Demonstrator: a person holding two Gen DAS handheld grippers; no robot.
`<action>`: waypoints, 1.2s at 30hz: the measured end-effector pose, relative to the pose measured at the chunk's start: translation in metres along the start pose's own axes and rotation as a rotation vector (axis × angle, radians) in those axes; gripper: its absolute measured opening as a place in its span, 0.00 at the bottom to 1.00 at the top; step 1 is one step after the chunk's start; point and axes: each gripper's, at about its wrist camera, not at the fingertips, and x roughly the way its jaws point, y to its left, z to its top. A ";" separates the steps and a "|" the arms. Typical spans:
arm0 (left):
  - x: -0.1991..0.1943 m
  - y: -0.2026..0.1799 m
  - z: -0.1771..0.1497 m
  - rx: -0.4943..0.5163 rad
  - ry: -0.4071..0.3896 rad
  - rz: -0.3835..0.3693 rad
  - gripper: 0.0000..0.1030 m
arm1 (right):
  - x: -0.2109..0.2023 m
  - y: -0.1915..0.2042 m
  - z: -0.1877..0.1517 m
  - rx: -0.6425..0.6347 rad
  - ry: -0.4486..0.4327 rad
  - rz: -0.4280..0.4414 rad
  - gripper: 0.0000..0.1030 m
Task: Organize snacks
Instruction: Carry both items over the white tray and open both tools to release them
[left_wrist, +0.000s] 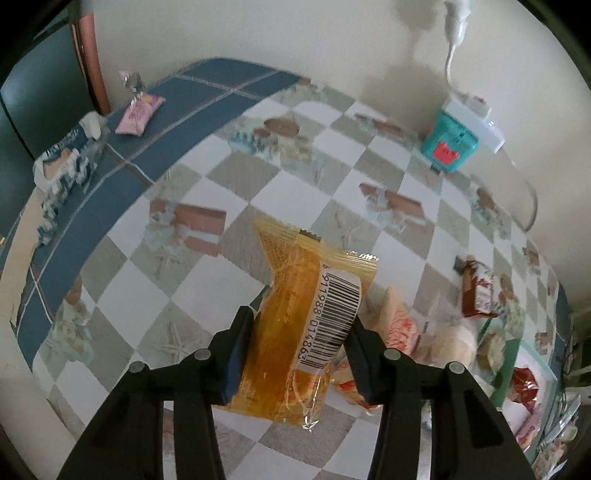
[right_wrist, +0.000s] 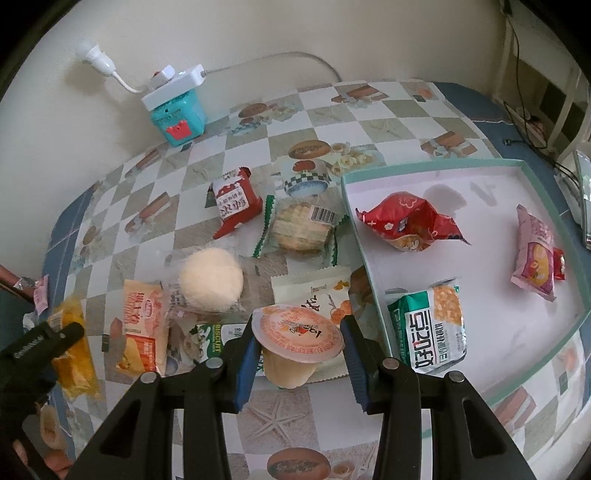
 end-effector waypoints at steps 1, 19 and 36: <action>-0.004 -0.001 0.000 0.004 -0.008 -0.005 0.48 | -0.001 -0.001 0.000 0.001 -0.004 0.000 0.44; -0.046 -0.072 -0.021 0.209 -0.086 -0.118 0.48 | -0.025 -0.056 0.013 0.123 -0.076 -0.065 0.44; -0.062 -0.205 -0.089 0.535 -0.058 -0.341 0.49 | -0.037 -0.141 0.032 0.267 -0.105 -0.117 0.44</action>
